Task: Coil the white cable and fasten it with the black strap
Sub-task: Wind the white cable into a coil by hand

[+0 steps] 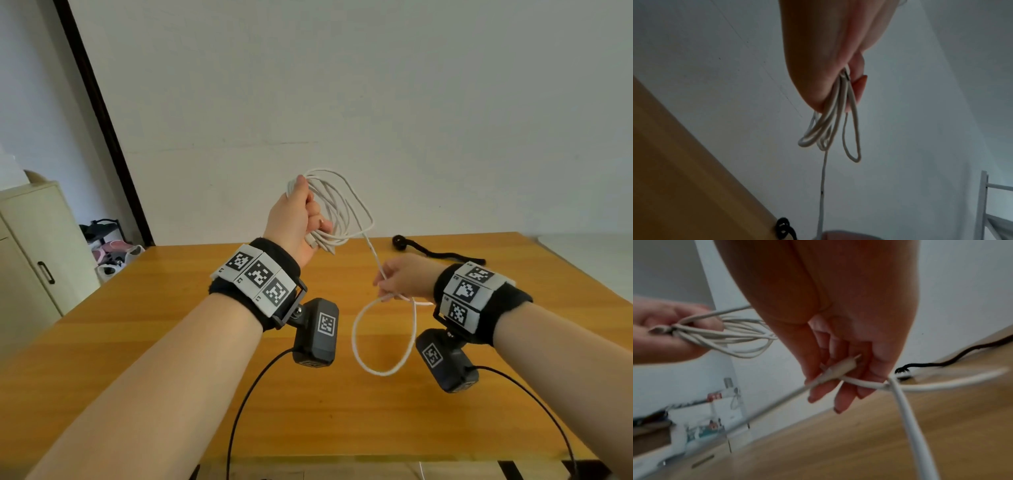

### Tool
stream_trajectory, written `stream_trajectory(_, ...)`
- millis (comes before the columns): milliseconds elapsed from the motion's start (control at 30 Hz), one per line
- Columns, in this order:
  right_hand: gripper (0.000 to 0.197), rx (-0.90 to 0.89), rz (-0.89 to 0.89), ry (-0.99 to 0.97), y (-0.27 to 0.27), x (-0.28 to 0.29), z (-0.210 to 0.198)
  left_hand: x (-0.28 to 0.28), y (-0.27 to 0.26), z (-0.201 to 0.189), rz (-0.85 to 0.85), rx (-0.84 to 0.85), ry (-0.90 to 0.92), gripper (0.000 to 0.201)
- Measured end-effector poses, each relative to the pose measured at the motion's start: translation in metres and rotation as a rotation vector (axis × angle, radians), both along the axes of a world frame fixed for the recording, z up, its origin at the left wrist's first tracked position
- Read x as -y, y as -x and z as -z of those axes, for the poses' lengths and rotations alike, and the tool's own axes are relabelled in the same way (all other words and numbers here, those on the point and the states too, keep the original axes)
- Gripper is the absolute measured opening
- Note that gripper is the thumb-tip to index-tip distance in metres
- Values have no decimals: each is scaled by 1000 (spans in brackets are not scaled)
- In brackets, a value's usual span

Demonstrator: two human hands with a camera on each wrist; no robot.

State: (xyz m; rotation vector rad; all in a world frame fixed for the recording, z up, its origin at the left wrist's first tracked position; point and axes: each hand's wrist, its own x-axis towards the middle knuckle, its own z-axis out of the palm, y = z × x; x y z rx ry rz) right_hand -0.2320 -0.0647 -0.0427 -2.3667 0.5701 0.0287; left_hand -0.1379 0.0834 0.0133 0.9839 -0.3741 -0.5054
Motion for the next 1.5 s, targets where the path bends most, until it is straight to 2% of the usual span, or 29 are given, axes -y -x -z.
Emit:
stream_trajectory(167, 30, -27, 25, 212, -3, -8, 9, 3, 0, 4, -99, 103, -74, 36)
stream_trajectory(267, 36, -103, -29, 371, -4, -14, 10, 7, -1, 7, -128, 148, -93, 37)
stream_trajectory(400, 28, -236, -136, 691, -9, -24, 7, 12, 1, 13, -184, 289, -172, 37)
stream_trajectory(467, 20, -173, -123, 819, -6, -31, 4, 14, 2, 16, -205, 371, -213, 35)
stream_trajectory(567, 22, -24, -126, 971, 1, -38, 1, 15, 5, 18, -199, 466, -258, 28)
stream_trajectory(633, 27, 26, -128, 974, 2, -41, 1, 16, 8, 18, -169, 484, -277, 21)
stream_trajectory(733, 43, 101, -125, 952, 3, -43, -2, 17, 11, 19, -128, 527, -326, 20)
stream_trajectory(800, 45, 180, -116, 924, 4, -43, -2, 16, 14, 21, -113, 588, -367, 20)
stream_trajectory(1067, 23, 417, -128, 862, 8, -39, -5, 14, 12, 29, -117, 868, -645, 20)
stream_trajectory(1200, 27, 425, -70, 949, 8, -37, -5, 14, 12, 31, -171, 1033, -795, 24)
stream_trajectory(1333, 37, 415, -22, 949, 12, -36, -7, 14, 12, 34, -178, 1100, -864, 26)
stream_trajectory(1500, 19, 413, -55, 841, 12, -31, -4, 13, 12, 34, -211, 1141, -989, 29)
